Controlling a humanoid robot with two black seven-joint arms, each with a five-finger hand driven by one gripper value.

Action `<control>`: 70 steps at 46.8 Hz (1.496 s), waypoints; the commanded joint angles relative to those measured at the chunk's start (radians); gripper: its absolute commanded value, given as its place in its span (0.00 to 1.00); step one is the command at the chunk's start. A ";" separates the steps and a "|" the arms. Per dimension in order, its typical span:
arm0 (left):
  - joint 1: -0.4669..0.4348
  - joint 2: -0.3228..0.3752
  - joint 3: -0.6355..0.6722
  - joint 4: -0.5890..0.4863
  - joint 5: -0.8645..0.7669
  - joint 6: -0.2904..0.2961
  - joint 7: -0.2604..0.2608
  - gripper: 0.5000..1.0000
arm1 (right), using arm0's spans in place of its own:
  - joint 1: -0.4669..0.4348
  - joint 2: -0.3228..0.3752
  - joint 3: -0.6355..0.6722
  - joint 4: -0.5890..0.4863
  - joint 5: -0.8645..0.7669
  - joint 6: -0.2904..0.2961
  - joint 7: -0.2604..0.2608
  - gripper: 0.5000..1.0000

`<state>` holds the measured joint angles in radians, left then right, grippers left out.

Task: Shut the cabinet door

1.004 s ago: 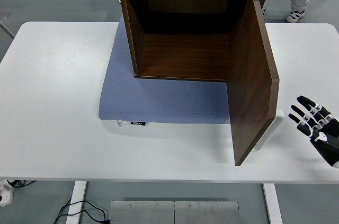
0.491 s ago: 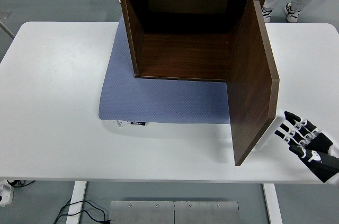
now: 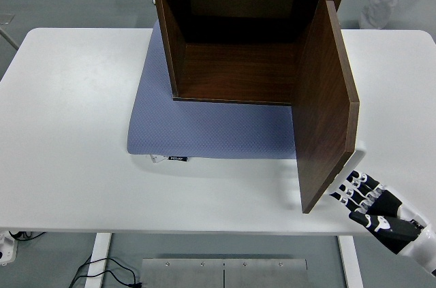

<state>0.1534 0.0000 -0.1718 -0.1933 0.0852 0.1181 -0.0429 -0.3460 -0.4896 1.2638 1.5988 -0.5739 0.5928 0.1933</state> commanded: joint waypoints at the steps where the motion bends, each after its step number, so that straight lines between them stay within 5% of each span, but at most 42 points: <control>1: 0.000 0.000 0.000 0.000 0.001 0.000 0.000 1.00 | 0.002 0.008 -0.011 0.007 -0.010 0.010 0.000 1.00; 43: 0.000 0.000 0.000 0.000 0.001 0.000 0.000 1.00 | 0.094 0.138 -0.069 0.009 -0.089 0.007 -0.061 1.00; 70: 0.000 0.000 0.000 0.000 0.001 0.000 0.000 1.00 | 0.248 0.215 -0.141 -0.065 -0.099 -0.064 -0.074 1.00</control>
<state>0.1534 0.0000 -0.1718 -0.1933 0.0857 0.1181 -0.0427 -0.1125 -0.2794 1.1307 1.5437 -0.6735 0.5343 0.1197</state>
